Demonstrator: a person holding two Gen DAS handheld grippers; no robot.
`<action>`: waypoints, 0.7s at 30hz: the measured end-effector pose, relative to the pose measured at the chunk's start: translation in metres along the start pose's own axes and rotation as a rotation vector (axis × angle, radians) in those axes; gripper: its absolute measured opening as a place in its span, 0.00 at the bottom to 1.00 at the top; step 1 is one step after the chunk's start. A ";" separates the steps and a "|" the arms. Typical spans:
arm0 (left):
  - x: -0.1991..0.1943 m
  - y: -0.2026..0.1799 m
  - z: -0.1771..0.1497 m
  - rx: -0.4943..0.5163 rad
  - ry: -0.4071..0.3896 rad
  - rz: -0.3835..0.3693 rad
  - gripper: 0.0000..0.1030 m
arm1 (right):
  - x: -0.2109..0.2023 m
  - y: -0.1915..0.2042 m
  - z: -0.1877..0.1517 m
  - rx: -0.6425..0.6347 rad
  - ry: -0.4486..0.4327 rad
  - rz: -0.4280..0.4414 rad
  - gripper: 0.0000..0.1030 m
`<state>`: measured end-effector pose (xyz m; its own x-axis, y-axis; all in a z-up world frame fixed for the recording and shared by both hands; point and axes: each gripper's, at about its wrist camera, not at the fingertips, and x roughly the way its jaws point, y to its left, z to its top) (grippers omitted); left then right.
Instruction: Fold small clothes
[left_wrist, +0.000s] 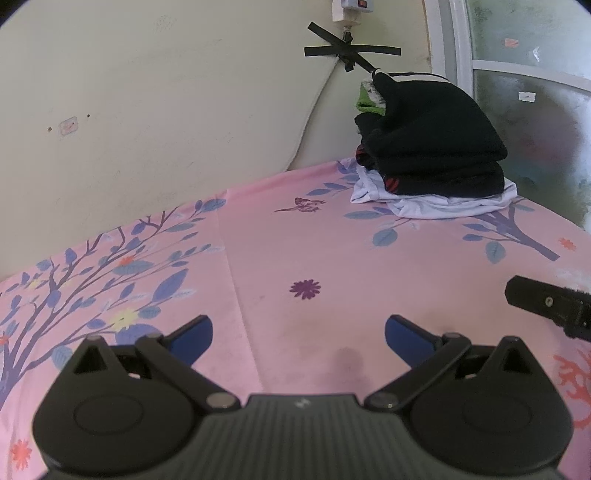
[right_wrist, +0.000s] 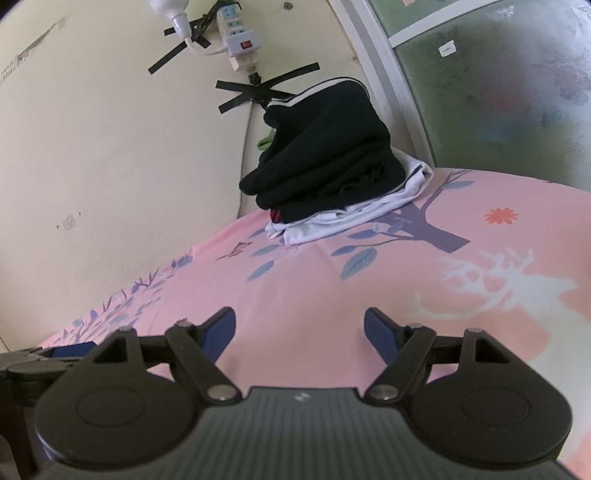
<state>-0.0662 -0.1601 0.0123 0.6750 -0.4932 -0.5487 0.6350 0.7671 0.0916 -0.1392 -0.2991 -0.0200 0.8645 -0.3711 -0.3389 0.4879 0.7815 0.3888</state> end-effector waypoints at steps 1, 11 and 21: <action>0.000 0.000 0.000 0.001 0.001 0.002 1.00 | 0.000 0.000 0.000 -0.001 0.001 0.000 0.68; 0.001 0.000 0.001 0.001 0.003 0.006 1.00 | 0.001 0.001 0.000 -0.010 0.003 0.005 0.68; -0.004 0.002 0.001 -0.011 -0.015 -0.007 1.00 | 0.002 0.001 0.001 -0.012 0.003 0.006 0.68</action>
<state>-0.0671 -0.1570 0.0153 0.6761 -0.5045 -0.5370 0.6354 0.7682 0.0782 -0.1366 -0.2994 -0.0194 0.8671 -0.3648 -0.3392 0.4811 0.7900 0.3802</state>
